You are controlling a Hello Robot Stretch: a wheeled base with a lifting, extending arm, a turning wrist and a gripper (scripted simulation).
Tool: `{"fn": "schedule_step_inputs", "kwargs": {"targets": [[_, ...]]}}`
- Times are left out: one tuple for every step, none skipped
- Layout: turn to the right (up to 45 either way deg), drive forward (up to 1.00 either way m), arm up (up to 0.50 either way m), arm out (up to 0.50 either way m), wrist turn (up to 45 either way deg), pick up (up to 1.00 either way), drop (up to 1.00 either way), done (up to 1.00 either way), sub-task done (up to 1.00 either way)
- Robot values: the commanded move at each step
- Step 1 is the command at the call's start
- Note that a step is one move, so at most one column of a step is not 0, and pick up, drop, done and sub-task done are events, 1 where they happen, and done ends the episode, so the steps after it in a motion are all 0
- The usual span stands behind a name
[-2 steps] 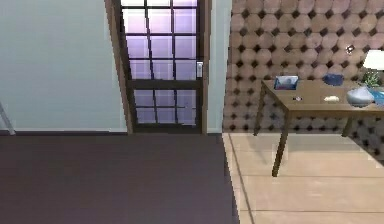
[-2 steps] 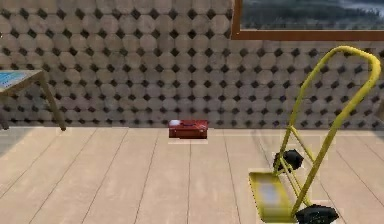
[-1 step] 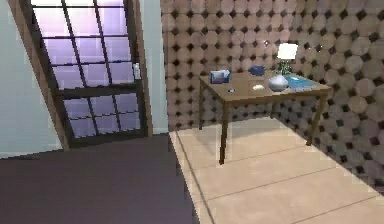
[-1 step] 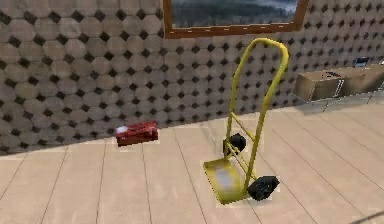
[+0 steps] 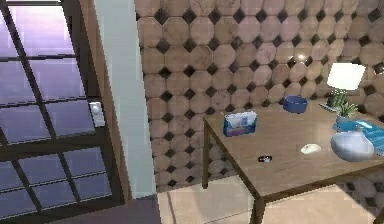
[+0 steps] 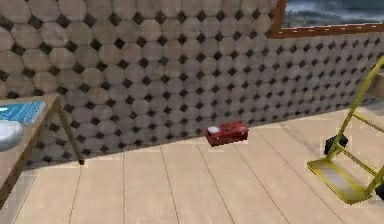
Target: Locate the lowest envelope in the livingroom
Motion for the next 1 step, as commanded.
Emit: {"fn": "schedule_step_inputs", "kwargs": {"targets": [[0.0, 0.2, 0.0, 0.0, 0.0, 0.0, 0.0, 0.0, 0.0]]}}
